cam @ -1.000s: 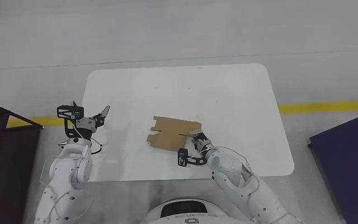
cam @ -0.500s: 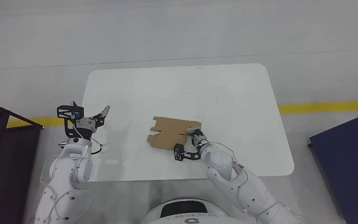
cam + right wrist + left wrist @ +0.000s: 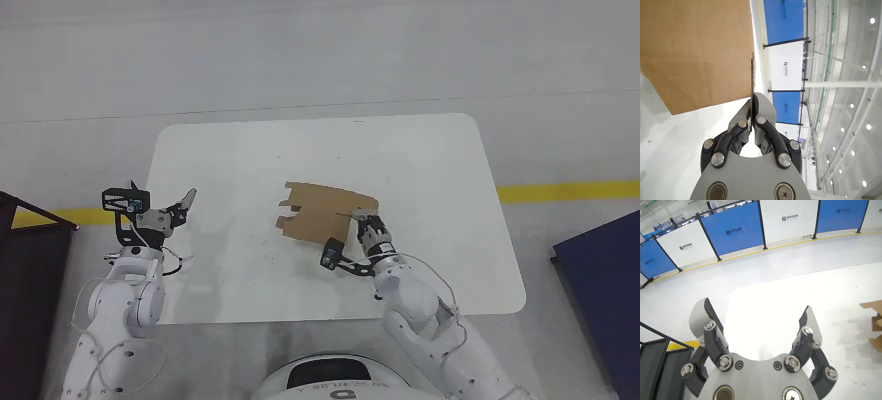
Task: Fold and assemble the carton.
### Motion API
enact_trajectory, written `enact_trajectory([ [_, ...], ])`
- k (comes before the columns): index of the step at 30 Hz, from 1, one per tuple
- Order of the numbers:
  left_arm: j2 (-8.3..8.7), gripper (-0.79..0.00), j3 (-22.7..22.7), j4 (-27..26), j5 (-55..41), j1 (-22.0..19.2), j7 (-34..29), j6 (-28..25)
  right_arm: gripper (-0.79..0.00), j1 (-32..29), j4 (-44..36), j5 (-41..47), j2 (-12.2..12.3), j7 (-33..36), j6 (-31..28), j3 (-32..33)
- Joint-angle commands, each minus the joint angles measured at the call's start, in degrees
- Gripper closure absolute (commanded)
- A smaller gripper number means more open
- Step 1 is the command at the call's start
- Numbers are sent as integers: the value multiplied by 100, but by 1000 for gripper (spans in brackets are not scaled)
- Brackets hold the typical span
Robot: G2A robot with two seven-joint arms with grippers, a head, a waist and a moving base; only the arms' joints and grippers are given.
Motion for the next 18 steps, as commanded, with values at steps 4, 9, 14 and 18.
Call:
enact_trajectory([
  [4,0,-785,0,0,0,0,0,0,0,-50,-30,17,6,-20,52,37],
  [9,0,-785,0,0,0,0,0,0,0,-50,-30,17,6,-20,52,37],
  [14,0,-785,0,0,0,0,0,0,0,-50,-30,17,6,-20,52,37],
  [18,0,-785,0,0,0,0,0,0,0,-31,-14,585,-23,-193,110,89],
])
